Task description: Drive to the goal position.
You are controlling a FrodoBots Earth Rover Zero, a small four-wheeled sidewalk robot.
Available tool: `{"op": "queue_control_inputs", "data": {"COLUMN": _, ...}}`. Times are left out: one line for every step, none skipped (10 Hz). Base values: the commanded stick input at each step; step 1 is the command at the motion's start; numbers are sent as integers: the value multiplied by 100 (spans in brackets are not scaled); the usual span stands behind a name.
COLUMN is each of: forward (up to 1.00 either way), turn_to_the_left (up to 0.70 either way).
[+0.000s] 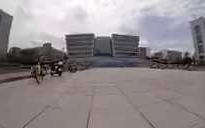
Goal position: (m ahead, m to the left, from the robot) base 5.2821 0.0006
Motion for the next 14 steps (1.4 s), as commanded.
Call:
{"op": "queue_control_inputs", "data": {"forward": 100, "turn_to_the_left": 0}}
{"op": "queue_control_inputs", "data": {"forward": 100, "turn_to_the_left": 0}}
{"op": "queue_control_inputs", "data": {"forward": 100, "turn_to_the_left": 0}}
{"op": "queue_control_inputs", "data": {"forward": 100, "turn_to_the_left": 0}}
{"op": "queue_control_inputs", "data": {"forward": 100, "turn_to_the_left": 0}}
{"op": "queue_control_inputs", "data": {"forward": 100, "turn_to_the_left": 0}}
{"op": "queue_control_inputs", "data": {"forward": 100, "turn_to_the_left": -23}}
{"op": "queue_control_inputs", "data": {"forward": 100, "turn_to_the_left": -32}}
{"op": "queue_control_inputs", "data": {"forward": 100, "turn_to_the_left": -24}}
{"op": "queue_control_inputs", "data": {"forward": 100, "turn_to_the_left": -3}}
{"op": "queue_control_inputs", "data": {"forward": 100, "turn_to_the_left": 0}}
{"op": "queue_control_inputs", "data": {"forward": 100, "turn_to_the_left": 0}}
{"op": "queue_control_inputs", "data": {"forward": 100, "turn_to_the_left": 0}}
{"op": "queue_control_inputs", "data": {"forward": 100, "turn_to_the_left": 0}}
